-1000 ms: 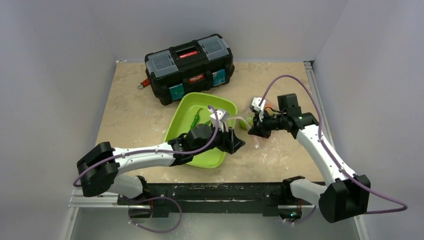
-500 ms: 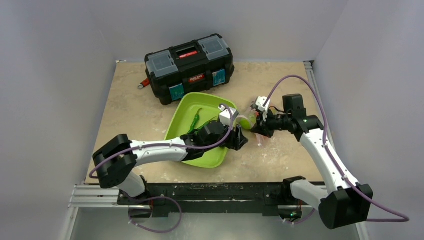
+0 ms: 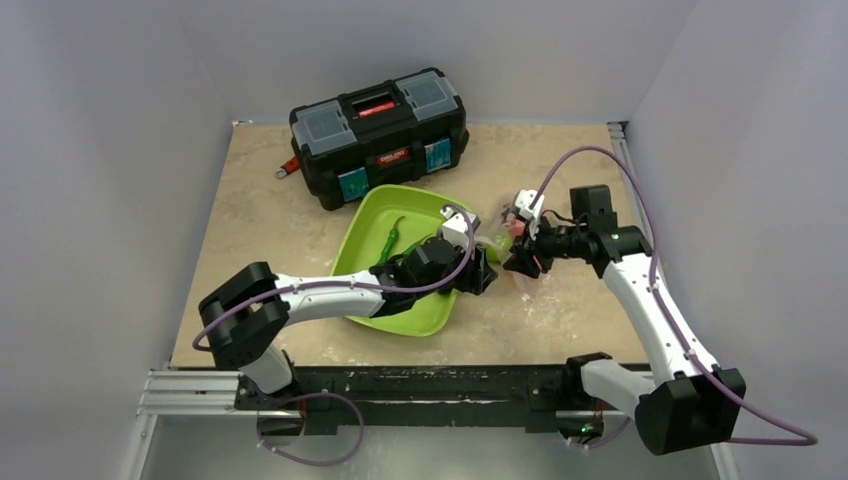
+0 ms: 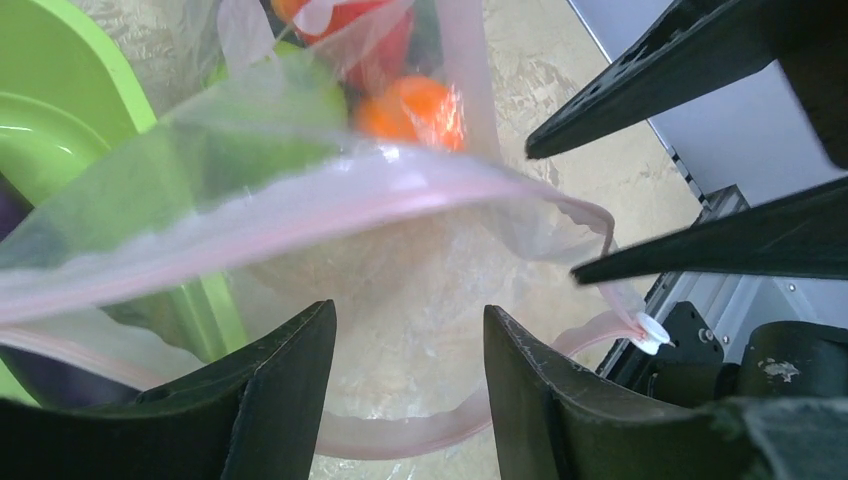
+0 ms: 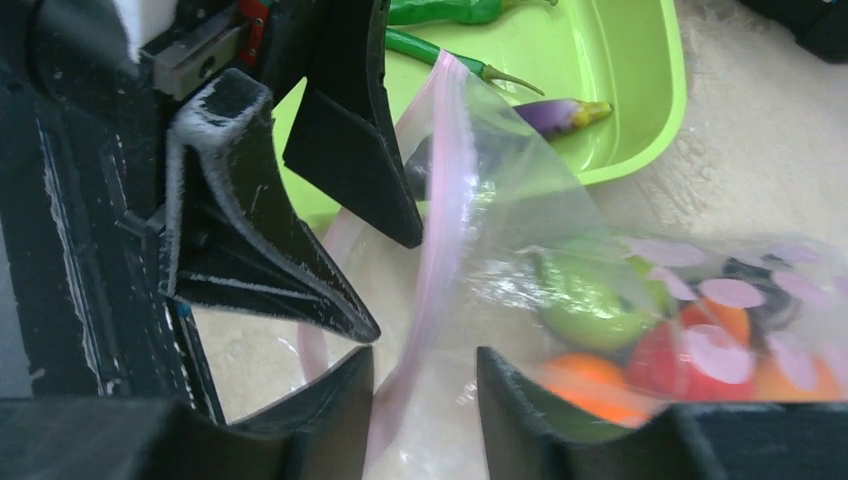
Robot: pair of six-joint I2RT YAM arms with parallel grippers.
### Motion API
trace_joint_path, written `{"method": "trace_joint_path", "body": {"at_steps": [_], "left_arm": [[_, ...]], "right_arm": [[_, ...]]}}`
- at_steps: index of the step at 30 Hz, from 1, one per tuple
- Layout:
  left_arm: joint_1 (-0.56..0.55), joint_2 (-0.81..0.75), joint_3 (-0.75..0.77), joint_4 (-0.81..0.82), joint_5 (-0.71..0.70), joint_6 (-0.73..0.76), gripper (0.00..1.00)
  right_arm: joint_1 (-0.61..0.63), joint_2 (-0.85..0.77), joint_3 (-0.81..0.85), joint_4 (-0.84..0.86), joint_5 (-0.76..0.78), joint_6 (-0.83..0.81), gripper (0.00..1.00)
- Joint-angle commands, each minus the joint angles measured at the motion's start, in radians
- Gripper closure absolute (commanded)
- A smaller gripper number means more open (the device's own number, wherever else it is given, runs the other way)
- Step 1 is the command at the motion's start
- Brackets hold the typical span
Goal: Open the zip-top bag and remove the fake food
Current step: Pick up the fake fruit from the zipper food storage bag.
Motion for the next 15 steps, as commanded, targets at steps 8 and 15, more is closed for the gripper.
{"method": "trace_joint_path", "body": {"at_steps": [8, 15], "left_arm": [[0.017, 0.032, 0.019, 0.103, 0.055, 0.01, 0.45], [0.018, 0.035, 0.008, 0.121, 0.07, 0.012, 0.45]], "right_arm": [[-0.157, 0.043, 0.201, -0.233, -0.093, -0.176, 0.3], [-0.231, 0.1, 0.283, -0.247, -0.079, -0.19, 0.27]]}}
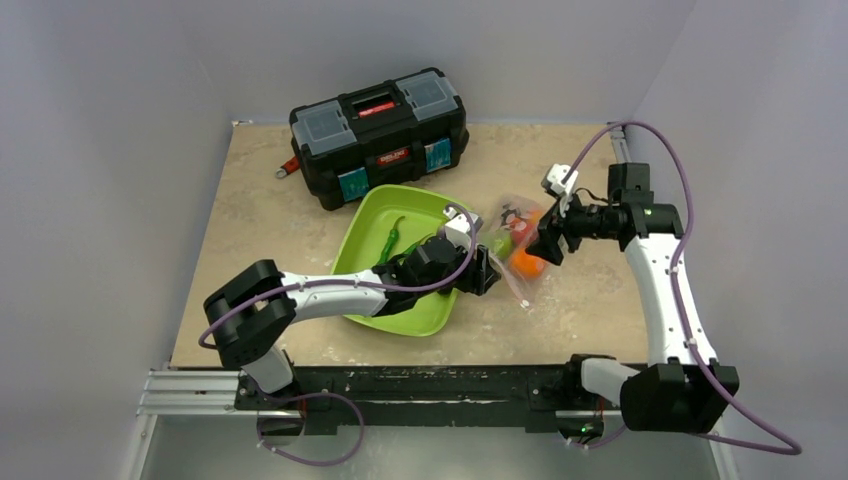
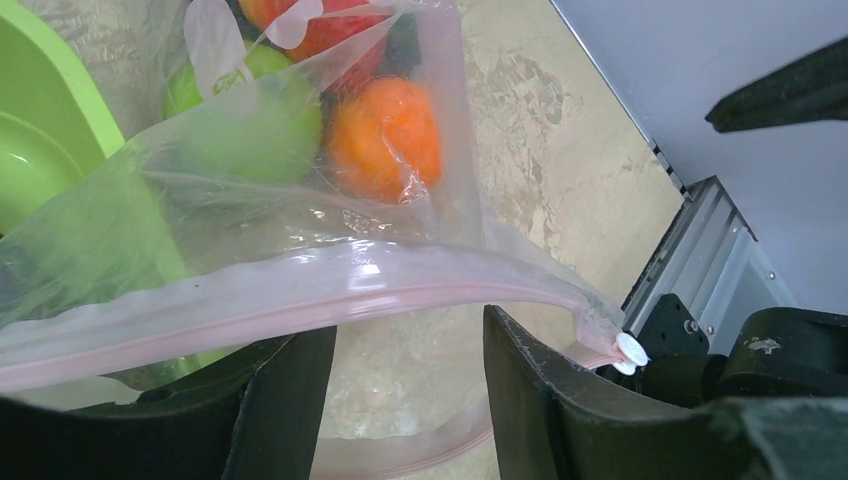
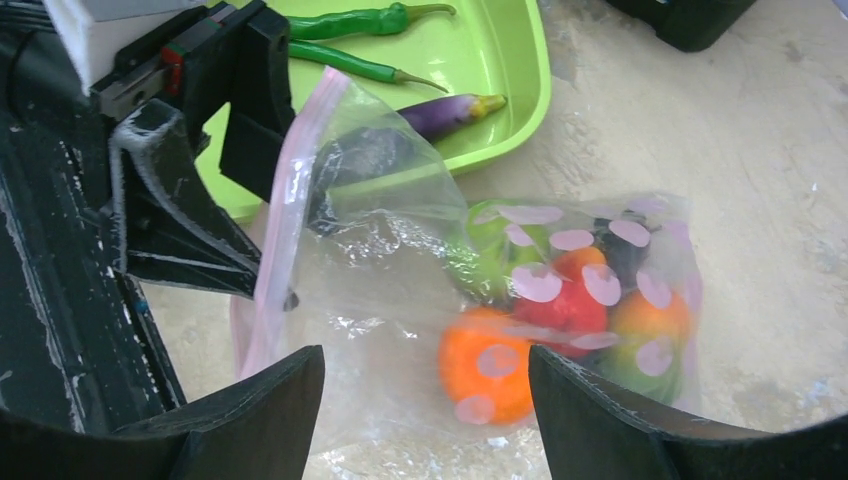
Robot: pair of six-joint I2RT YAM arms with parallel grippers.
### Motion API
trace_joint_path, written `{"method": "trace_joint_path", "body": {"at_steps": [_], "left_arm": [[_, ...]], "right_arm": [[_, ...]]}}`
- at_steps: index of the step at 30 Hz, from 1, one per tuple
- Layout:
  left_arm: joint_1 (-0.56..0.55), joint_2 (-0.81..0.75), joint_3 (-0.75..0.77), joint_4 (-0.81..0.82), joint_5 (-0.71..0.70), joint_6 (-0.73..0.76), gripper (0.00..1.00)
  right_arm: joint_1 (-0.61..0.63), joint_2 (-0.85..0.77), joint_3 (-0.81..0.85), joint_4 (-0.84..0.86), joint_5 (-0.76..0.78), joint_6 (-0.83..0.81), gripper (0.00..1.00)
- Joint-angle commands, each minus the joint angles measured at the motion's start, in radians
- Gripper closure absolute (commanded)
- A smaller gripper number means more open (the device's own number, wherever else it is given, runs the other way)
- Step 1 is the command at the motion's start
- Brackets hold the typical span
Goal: Open the zip-top bag and remove the fake food
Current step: Pick up the fake fruit from the zipper food storage bag.
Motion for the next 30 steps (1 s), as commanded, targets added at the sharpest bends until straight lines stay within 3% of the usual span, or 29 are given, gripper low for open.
{"method": "trace_joint_path", "body": {"at_steps": [1, 8, 12, 20, 30], "left_arm": [[0.006, 0.003, 0.006, 0.078, 0.025, 0.015, 0.45], [0.01, 0.001, 0.004, 0.089, 0.049, 0.029, 0.45], [0.022, 0.01, 0.006, 0.087, 0.085, 0.042, 0.45], [0.054, 0.03, 0.009, 0.051, 0.144, 0.054, 0.47], [0.06, 0.074, 0.053, 0.03, 0.179, 0.048, 0.46]], "right_arm": [[-0.024, 0.027, 0.06, 0.001, -0.006, 0.0, 0.26], [-0.041, 0.126, 0.063, 0.198, 0.038, 0.189, 0.28], [-0.04, 0.234, 0.097, 0.264, 0.143, 0.243, 0.33], [-0.031, 0.457, 0.201, 0.203, 0.223, 0.137, 0.32], [0.063, 0.571, 0.216, 0.207, 0.225, 0.166, 0.3]]}}
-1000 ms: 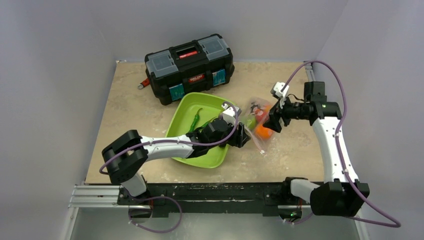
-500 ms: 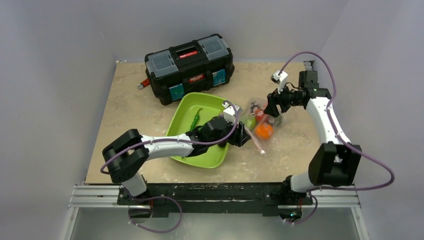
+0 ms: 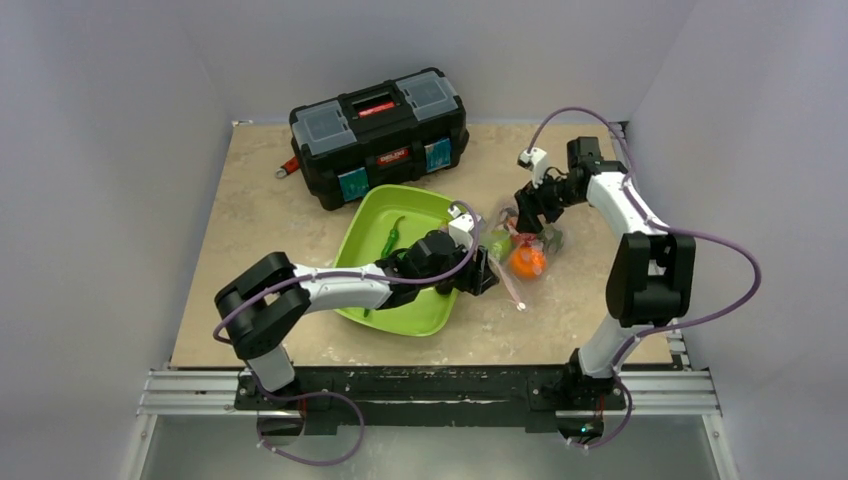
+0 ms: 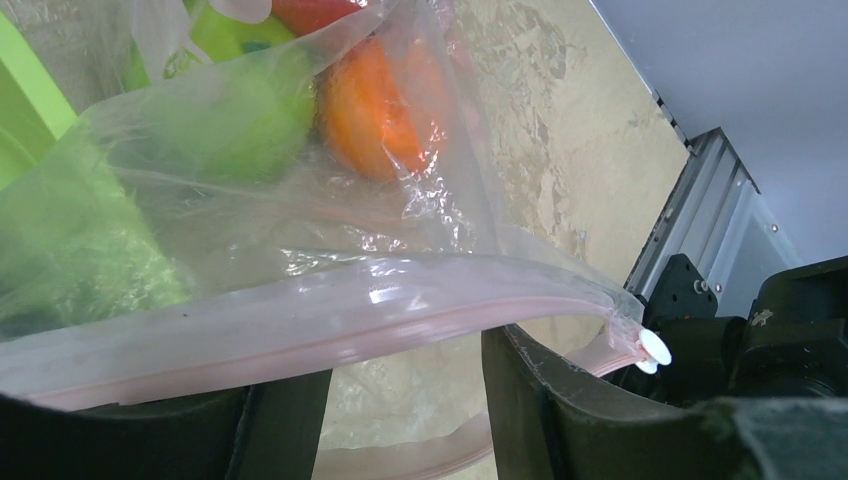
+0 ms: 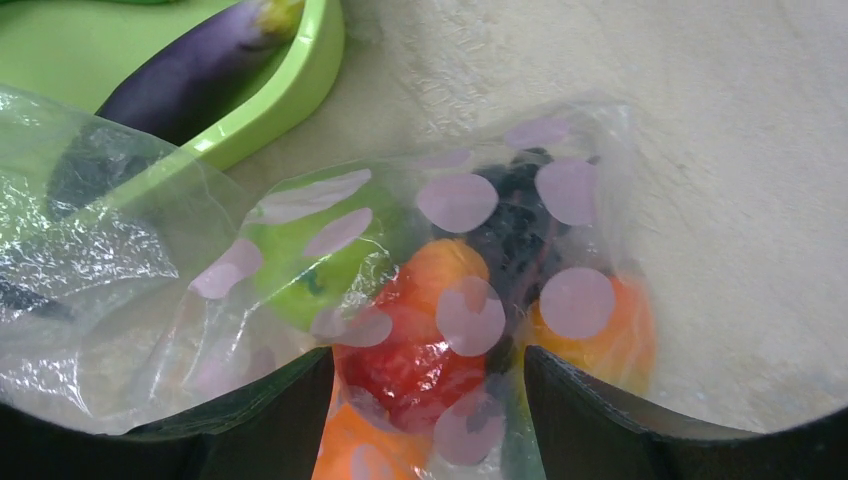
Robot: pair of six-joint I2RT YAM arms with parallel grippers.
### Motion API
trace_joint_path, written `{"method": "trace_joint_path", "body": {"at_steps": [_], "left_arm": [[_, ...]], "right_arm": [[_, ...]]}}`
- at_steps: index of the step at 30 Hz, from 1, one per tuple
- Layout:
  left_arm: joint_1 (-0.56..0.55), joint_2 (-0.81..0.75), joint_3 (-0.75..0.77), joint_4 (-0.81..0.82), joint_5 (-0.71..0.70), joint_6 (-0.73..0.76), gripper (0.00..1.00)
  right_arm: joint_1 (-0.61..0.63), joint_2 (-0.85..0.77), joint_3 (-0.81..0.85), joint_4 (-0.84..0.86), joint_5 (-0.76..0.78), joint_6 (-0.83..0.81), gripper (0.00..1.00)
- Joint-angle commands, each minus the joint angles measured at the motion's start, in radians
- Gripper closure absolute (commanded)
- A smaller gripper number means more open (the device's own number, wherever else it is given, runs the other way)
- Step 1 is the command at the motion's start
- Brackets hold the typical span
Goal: Open the zip-top bag and remove the fake food
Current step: Pick up the fake fruit from the zipper food storage bag.
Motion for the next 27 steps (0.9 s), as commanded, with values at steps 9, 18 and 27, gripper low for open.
{"method": "trace_joint_path", "body": {"at_steps": [9, 18, 27], "left_arm": [[0.014, 0.046, 0.055, 0.021, 0.05, 0.012, 0.48], [0.014, 0.052, 0.052, 0.029, 0.053, 0.012, 0.46], [0.013, 0.096, 0.073, 0.05, 0.108, -0.015, 0.39]], "right_arm": [[0.039, 0.08, 0.013, -0.032, -0.038, 0.0, 0.59], [0.038, 0.053, -0.031, -0.105, -0.076, -0.058, 0.88], [0.047, 0.007, -0.07, -0.3, -0.169, -0.214, 0.72]]}}
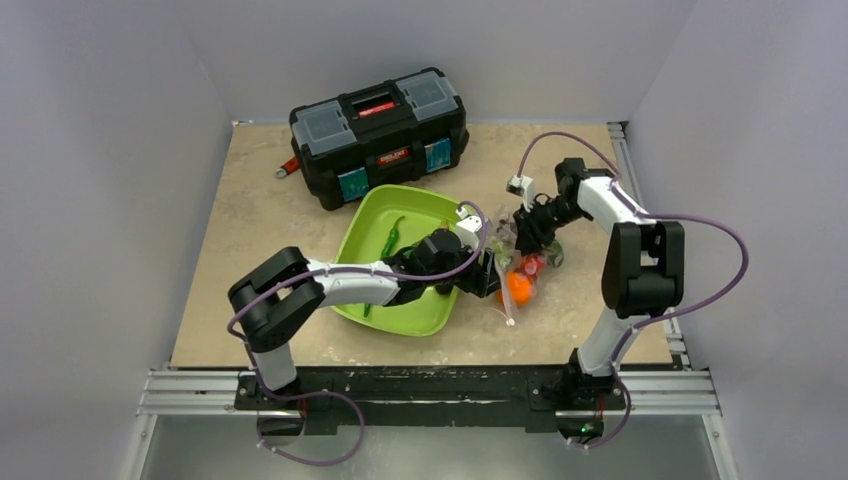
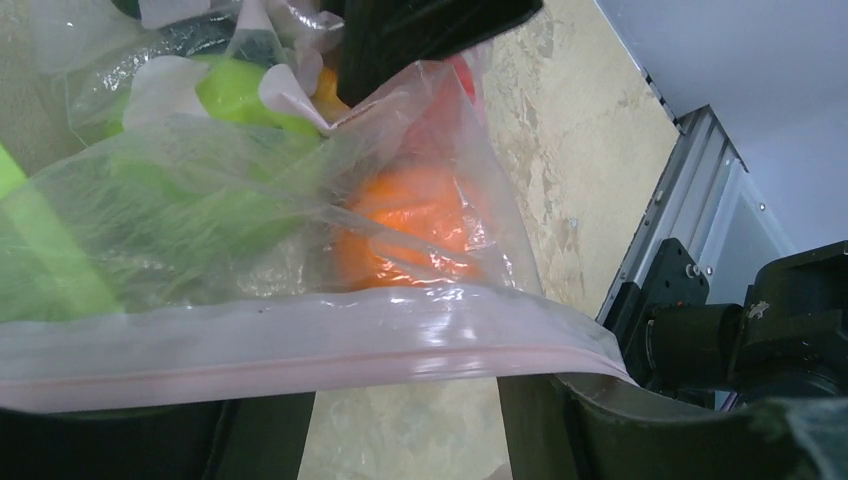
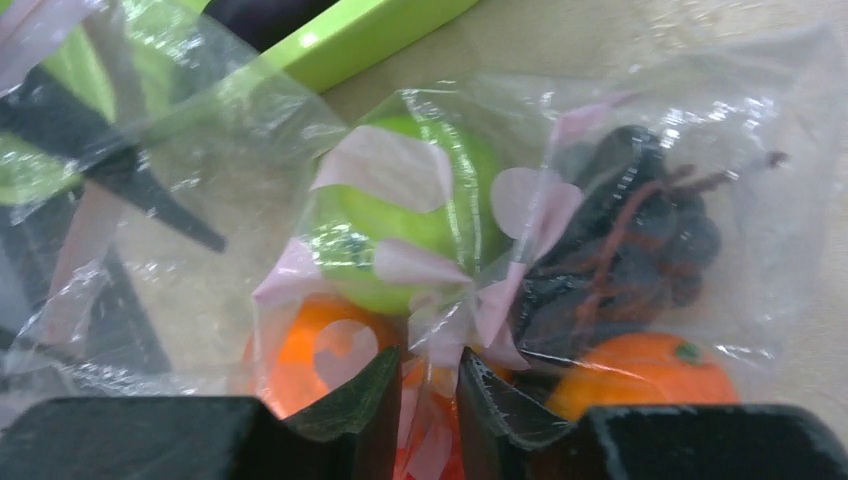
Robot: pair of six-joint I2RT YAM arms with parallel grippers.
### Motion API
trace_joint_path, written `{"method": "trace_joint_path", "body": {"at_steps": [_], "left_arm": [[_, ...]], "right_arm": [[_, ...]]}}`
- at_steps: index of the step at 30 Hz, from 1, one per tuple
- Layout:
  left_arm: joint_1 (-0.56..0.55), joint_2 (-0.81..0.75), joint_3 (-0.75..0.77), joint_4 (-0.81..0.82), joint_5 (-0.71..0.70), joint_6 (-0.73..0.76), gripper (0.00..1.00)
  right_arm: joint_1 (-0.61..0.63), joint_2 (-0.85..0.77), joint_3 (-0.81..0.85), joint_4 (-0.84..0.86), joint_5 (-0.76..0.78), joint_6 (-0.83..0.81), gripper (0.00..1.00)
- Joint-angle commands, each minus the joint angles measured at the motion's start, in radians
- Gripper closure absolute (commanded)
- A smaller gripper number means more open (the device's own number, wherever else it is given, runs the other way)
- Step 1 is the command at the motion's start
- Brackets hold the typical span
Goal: Open the zip-top bag and remove the fake food
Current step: Pick up the fake fruit from the zipper food storage bag.
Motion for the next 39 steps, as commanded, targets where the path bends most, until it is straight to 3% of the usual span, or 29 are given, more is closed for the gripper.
{"method": "trace_joint_path", "body": {"at_steps": [1, 6, 10, 14, 17, 22, 29, 39], "left_arm": [[0.003, 0.025, 0.034, 0.047, 0.042, -0.022, 0.39], [0.004, 0.04, 0.023, 0.081, 0.073, -0.063, 0.39], [0.004, 0.028, 0.002, 0.102, 0.095, -0.056, 0.39], [0.004, 0.011, -0.033, 0.147, 0.116, -0.044, 0.39], [0.004, 0.007, -0.061, 0.172, 0.125, -0.043, 0.39], [0.004, 0.007, -0.082, 0.193, 0.135, -0.04, 0.39], [0.003, 0.045, -0.064, 0.205, 0.127, -0.101, 0.39], [0.004, 0.104, -0.021, 0.125, 0.078, -0.21, 0.37]], "right_arm": [[0.006, -0.105, -0.016, -0.116, -0.05, -0.082, 0.66], [-0.007, -0.266, 0.022, -0.066, 0.029, -0.048, 0.42], [-0.013, -0.347, 0.039, -0.089, 0.052, -0.1, 0.34], [-0.014, -0.385, -0.013, -0.232, 0.024, -0.389, 0.33], [-0.013, -0.42, -0.157, -0.303, 0.006, -0.667, 0.33], [-0.012, -0.509, -0.364, -0.25, 0.009, -1.032, 0.21], [0.012, -0.552, -0.513, 0.09, 0.035, -0.946, 0.18], [0.018, -0.578, -0.62, 0.235, 0.079, -0.913, 0.26]]}}
